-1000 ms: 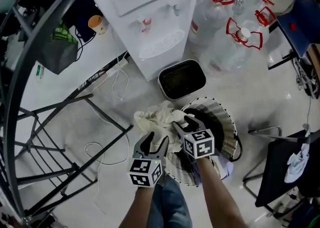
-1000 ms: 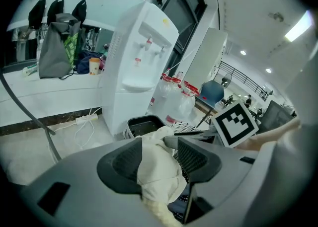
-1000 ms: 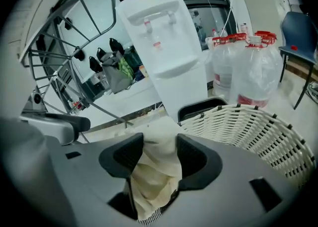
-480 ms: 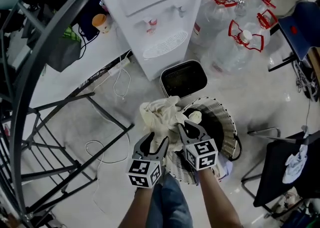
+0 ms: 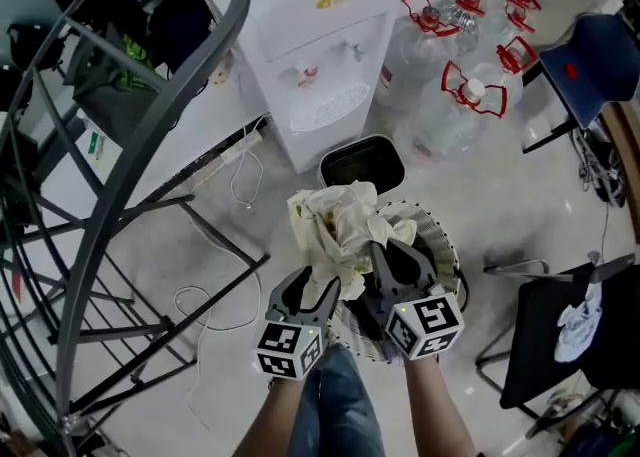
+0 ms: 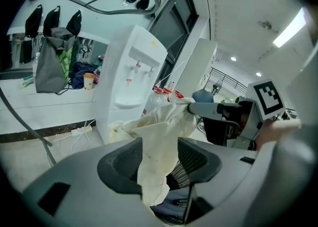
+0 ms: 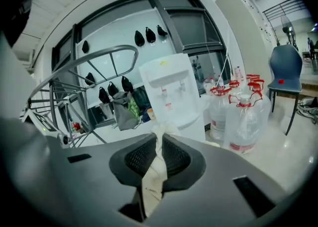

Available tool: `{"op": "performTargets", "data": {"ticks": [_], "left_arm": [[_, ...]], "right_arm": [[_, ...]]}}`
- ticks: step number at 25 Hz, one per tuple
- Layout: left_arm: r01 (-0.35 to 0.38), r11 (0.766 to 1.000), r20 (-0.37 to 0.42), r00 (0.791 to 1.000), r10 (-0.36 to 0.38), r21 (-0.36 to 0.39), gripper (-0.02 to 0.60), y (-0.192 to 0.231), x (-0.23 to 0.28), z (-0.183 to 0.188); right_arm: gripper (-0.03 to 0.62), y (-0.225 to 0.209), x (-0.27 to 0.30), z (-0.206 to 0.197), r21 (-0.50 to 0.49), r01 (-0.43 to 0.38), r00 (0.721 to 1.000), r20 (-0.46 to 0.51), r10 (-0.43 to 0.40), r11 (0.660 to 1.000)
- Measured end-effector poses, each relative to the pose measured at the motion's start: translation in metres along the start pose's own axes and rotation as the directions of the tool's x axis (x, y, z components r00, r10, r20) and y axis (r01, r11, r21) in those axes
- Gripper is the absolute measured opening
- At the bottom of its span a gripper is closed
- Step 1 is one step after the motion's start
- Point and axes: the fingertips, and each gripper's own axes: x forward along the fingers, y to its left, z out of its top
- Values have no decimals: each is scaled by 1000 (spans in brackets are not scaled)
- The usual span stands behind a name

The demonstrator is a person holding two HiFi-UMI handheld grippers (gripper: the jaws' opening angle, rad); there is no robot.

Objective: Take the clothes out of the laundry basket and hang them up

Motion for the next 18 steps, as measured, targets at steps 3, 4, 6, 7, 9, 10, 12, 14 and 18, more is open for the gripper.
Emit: {"op": "performTargets", "data": {"ticks": [3,4,6,7,9,10,12,14,18], "left_arm": [[17,1000,19,1000,-18,13,221,-9,-14,14],[22,1000,23,999,-23,13,221,-12,-20,19],[36,999,26,999,-36,8,221,-18,-33,27],[47,999,28,999,-47,5,221,-22,-38,31],[69,998,30,997,-69,11,221,-30,-46,41],[76,997,32,997,-76,17,221,-34,-52,46],[83,996,36,996,-84,29,221,-42,-67,59],[91,995,42,995,-93,42,221,-51,-83,72],[145,985,43,988,-150,92,246,-67,-100,93]], "right_arm": [[37,8,-20,30,-10,7,999,46,-6,1000],[37,11,-27,39,-8,14,998,57,-13,1000],[37,18,-41,55,-1,30,997,75,-30,1000],[37,20,-48,64,0,39,996,85,-39,999],[37,25,-59,82,-1,54,993,106,-53,999],[37,30,-66,91,-7,60,992,113,-59,998],[35,42,-80,108,-22,71,990,122,-68,997],[35,55,-95,125,-31,78,989,131,-74,996],[35,83,-119,159,-55,79,984,163,-70,995]]}}
